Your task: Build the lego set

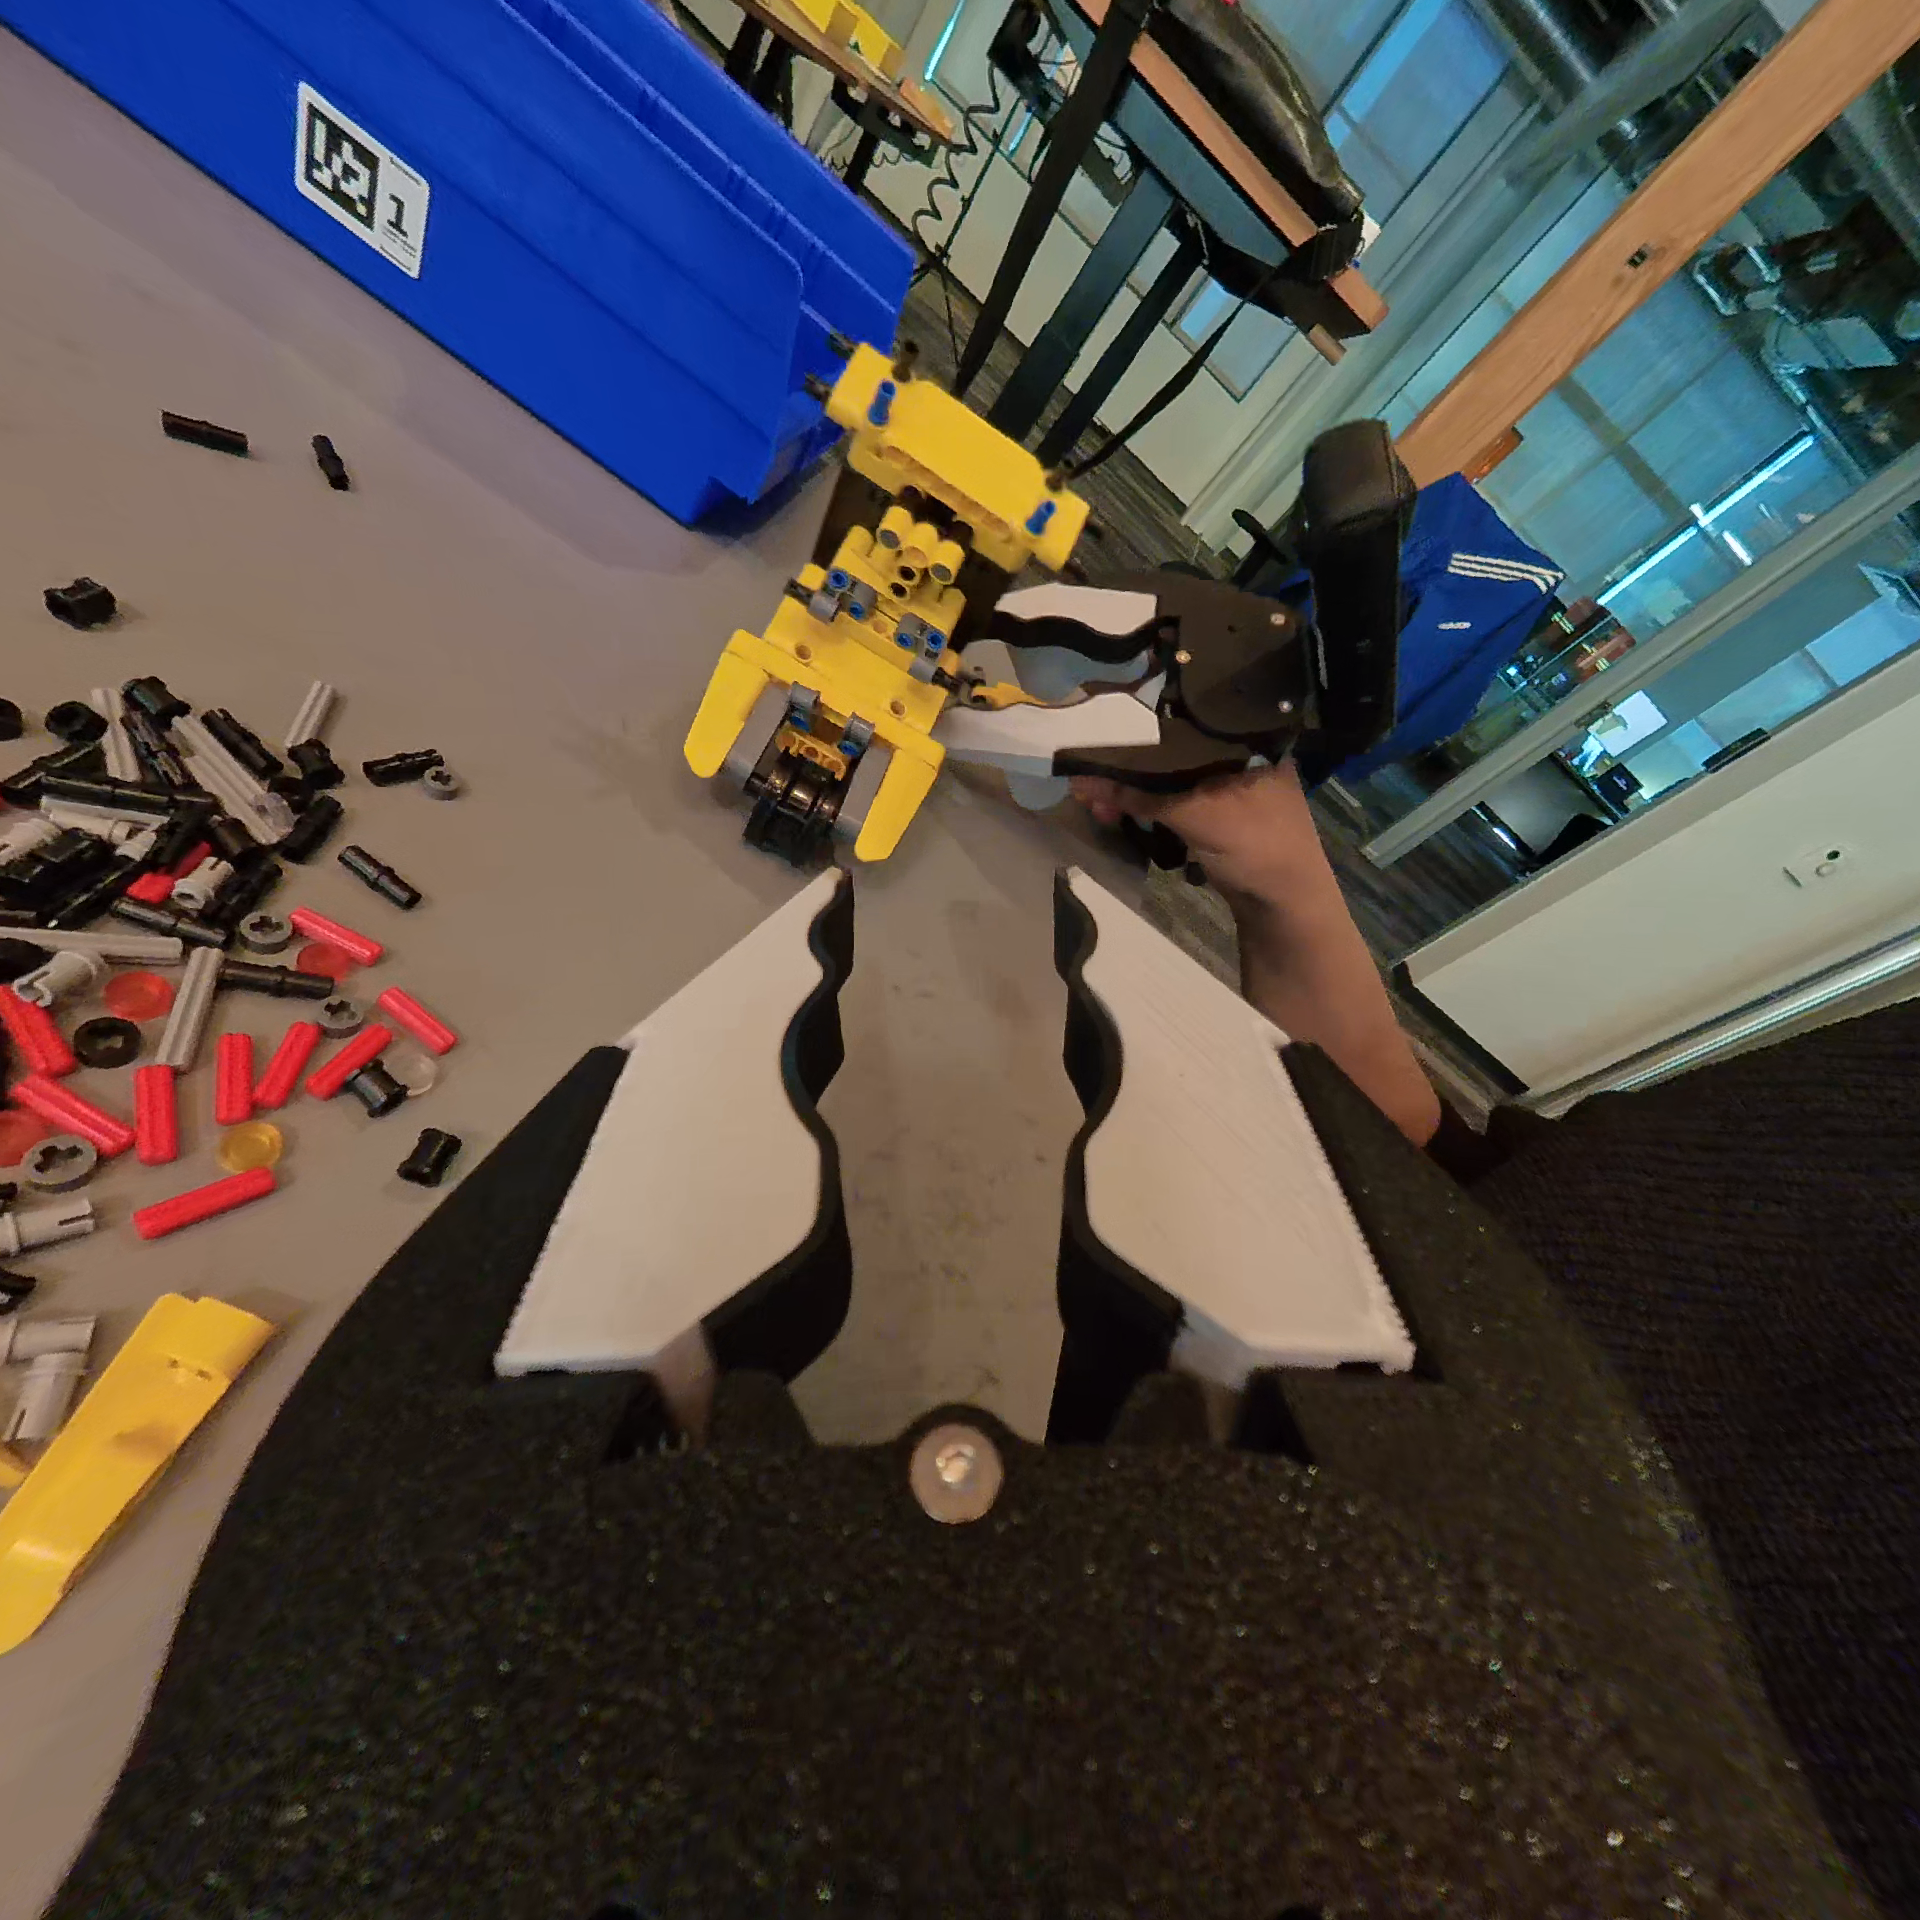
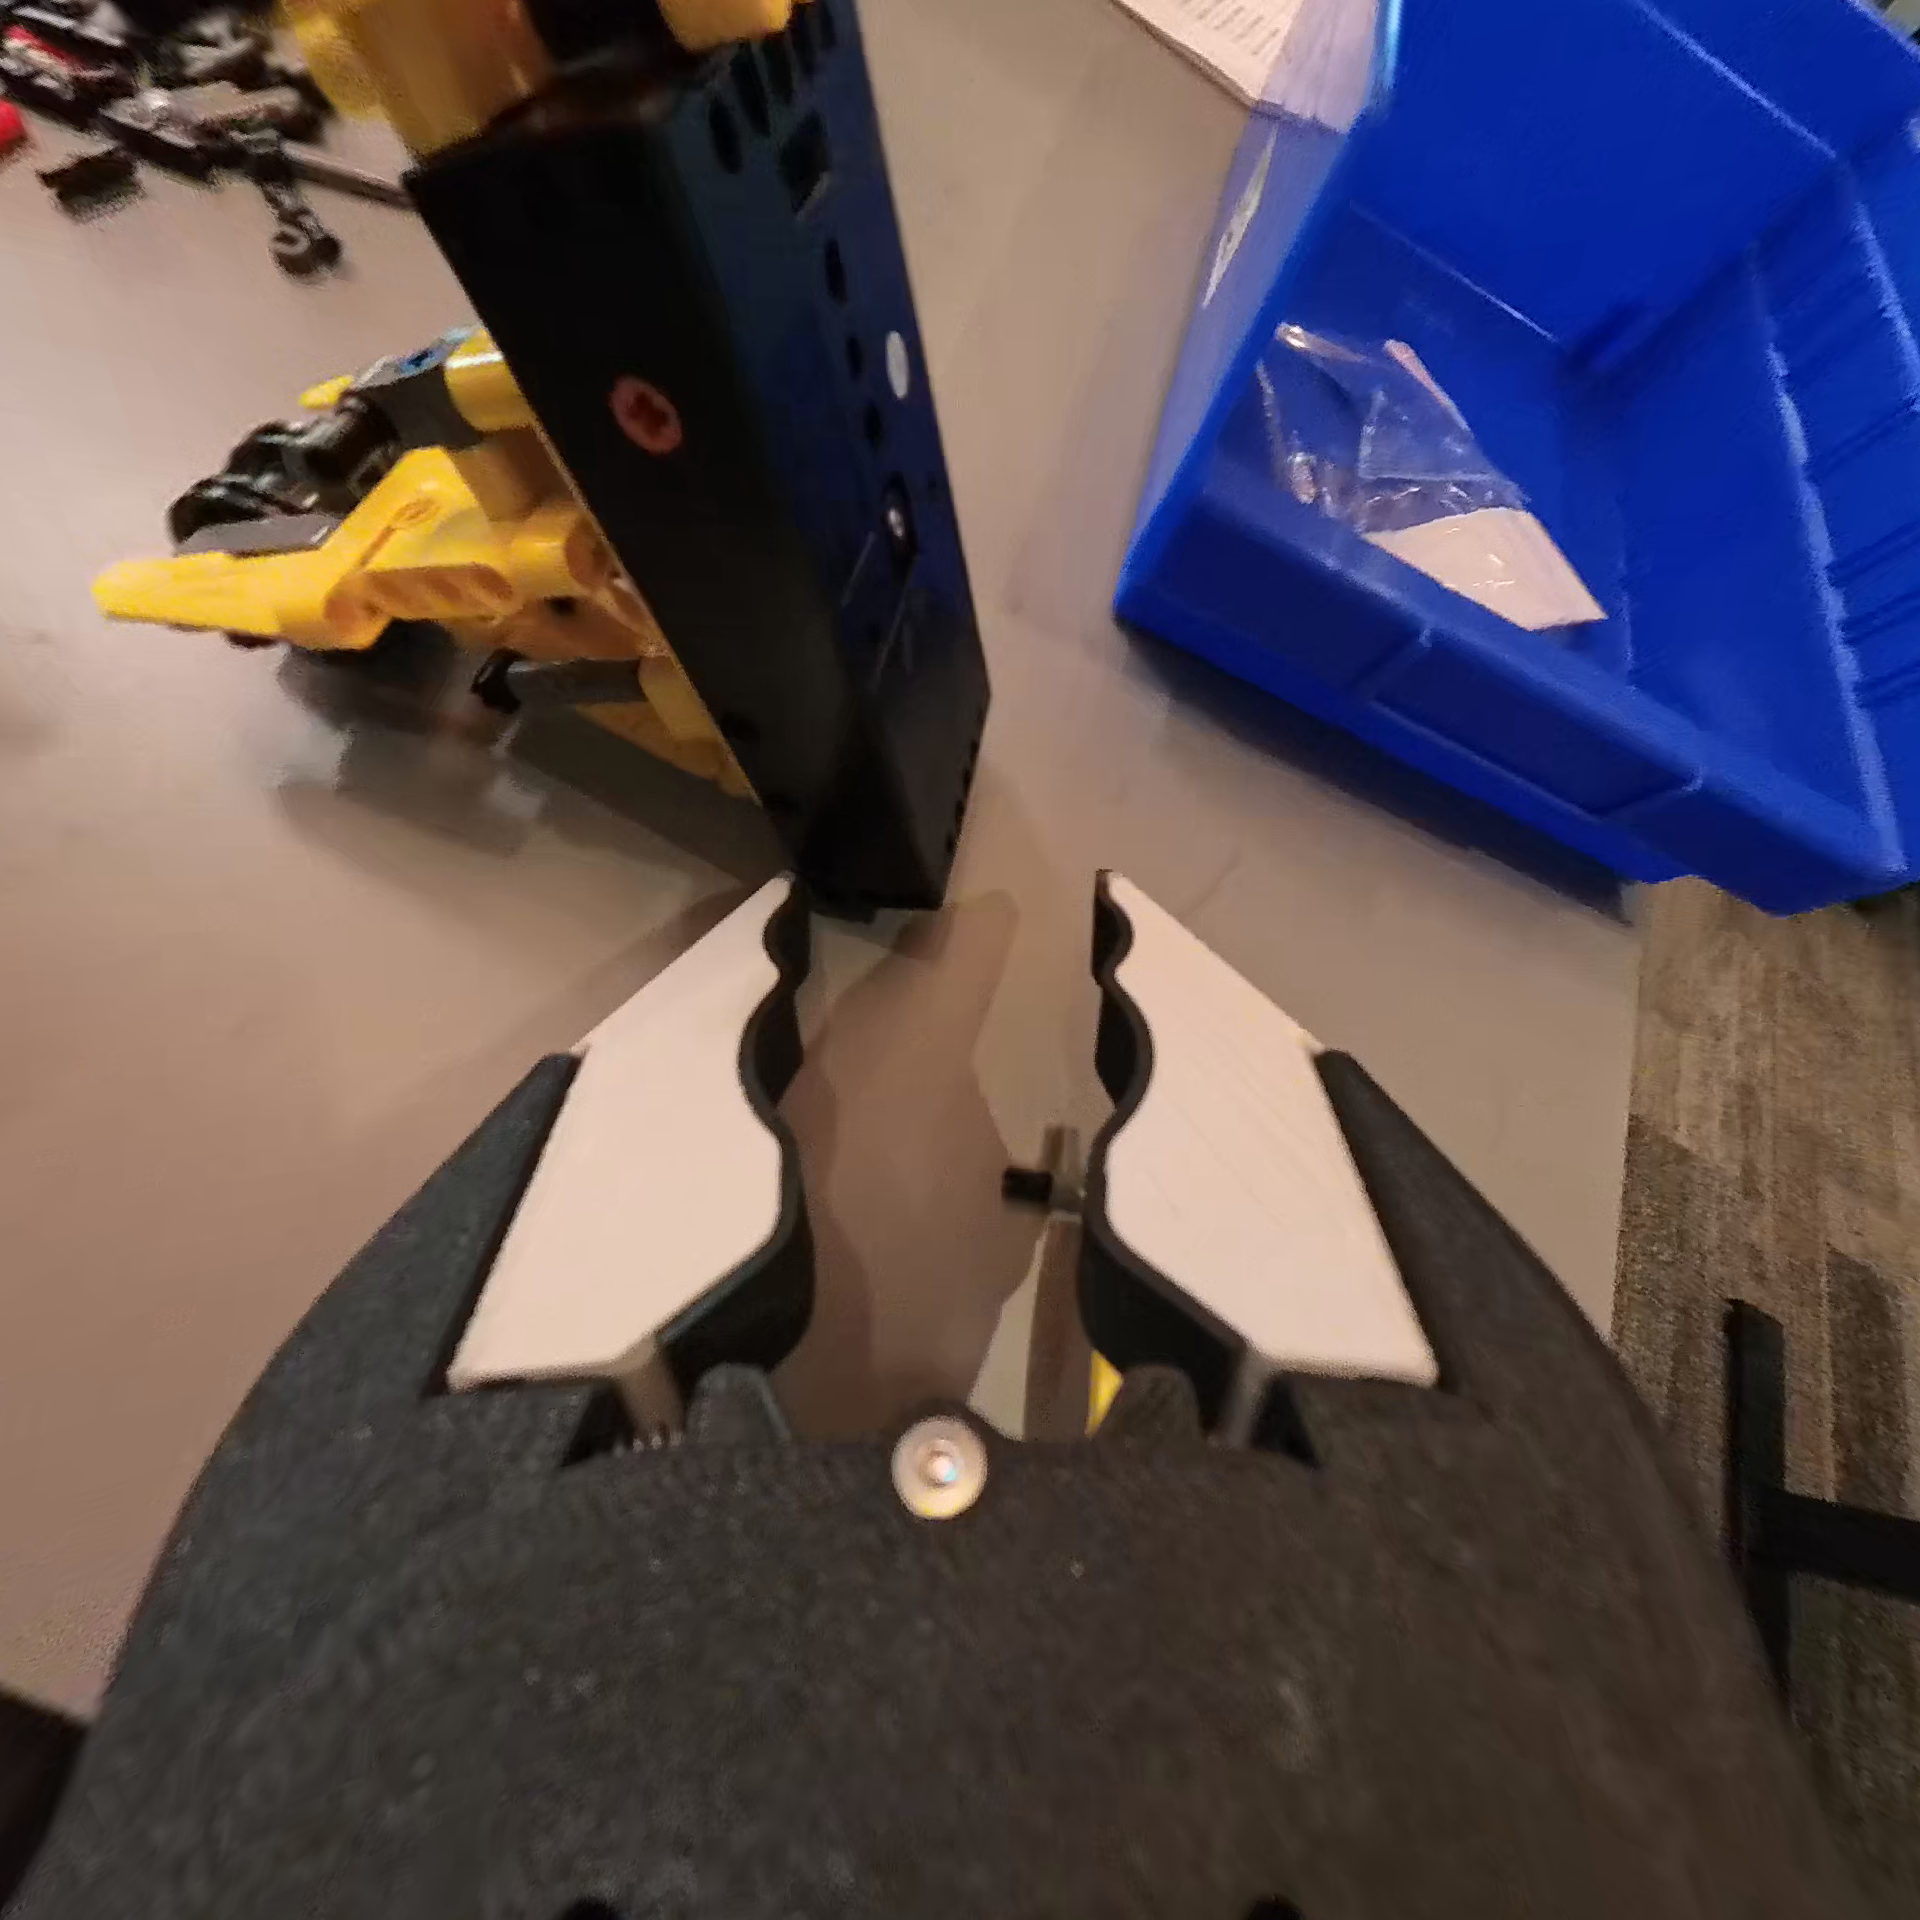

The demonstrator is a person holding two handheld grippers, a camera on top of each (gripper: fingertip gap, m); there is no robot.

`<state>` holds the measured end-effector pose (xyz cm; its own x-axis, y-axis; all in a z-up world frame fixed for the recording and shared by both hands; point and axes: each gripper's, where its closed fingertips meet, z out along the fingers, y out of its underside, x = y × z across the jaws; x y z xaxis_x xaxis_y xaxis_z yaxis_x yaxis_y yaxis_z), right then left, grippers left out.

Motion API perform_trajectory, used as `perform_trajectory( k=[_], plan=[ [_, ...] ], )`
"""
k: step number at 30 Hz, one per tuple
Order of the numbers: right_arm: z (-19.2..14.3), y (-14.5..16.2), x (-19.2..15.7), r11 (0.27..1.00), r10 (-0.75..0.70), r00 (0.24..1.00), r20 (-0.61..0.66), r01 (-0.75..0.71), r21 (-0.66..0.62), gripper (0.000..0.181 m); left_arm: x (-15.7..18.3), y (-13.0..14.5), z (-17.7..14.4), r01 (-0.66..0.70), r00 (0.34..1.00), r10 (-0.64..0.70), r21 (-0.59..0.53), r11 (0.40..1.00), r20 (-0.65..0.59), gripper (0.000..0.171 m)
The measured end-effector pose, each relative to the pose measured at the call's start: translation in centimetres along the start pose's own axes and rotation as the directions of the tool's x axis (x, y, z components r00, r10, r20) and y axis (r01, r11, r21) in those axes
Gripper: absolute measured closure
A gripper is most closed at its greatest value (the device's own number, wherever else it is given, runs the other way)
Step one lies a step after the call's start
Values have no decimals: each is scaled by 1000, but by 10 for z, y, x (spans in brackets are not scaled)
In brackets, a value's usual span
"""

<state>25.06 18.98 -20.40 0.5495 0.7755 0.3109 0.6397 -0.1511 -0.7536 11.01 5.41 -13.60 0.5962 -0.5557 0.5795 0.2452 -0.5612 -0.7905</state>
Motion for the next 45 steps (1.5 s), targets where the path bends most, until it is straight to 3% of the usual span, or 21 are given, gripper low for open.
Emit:
perform_trajectory(
  k=[7, 13, 17, 20, 22, 26, 35, 42, 45],
  plan=[
    [15, -9, 12, 1000, 13, 999, -44, -14, -25, 127, 0, -3, 2, -7, 1000, 7, 4, 1000, 11, 133],
    [0, -5, 6, 1000, -2, 997, -71, 1, -20, 127, -30, -20, 14, -207, 921, 184, 30, 978, 344, 131],
    [-15, -3, -13, 999, 44, 999, -9, -43, 7, 129, -24, -30, 37, -166, 953, 146, 53, 985, 264, 129],
    [-22, -8, -38, 996, 68, 991, 112, -73, 41, 179, -50, -36, 51, -146, 926, 129, 21, 989, 355, 129],
    [-21, -14, -50, 992, 89, 980, 177, -103, 69, 181, -65, -34, 63, -135, 905, 133, -24, 991, 403, 128],
    [-8, -14, -40, 993, 106, 987, 117, -112, 37, 181, -60, -15, 92, -62, 948, 96, -120, 991, 304, 128],
    [16, -25, -18, 992, 119, 992, 28, -120, 29, 181, -21, 20, 103, -53, 984, 92, -247, 968, 150, 127],
    [22, -31, -19, 994, 101, 993, 67, -104, 42, 181, -20, 25, 101, -104, 965, 159, -251, 962, 209, 124],
    [13, -26, -12, 995, 90, 996, 15, -91, 40, 178, -16, 25, 101, -83, 973, 130, -234, 969, 192, 124]
  ],
)
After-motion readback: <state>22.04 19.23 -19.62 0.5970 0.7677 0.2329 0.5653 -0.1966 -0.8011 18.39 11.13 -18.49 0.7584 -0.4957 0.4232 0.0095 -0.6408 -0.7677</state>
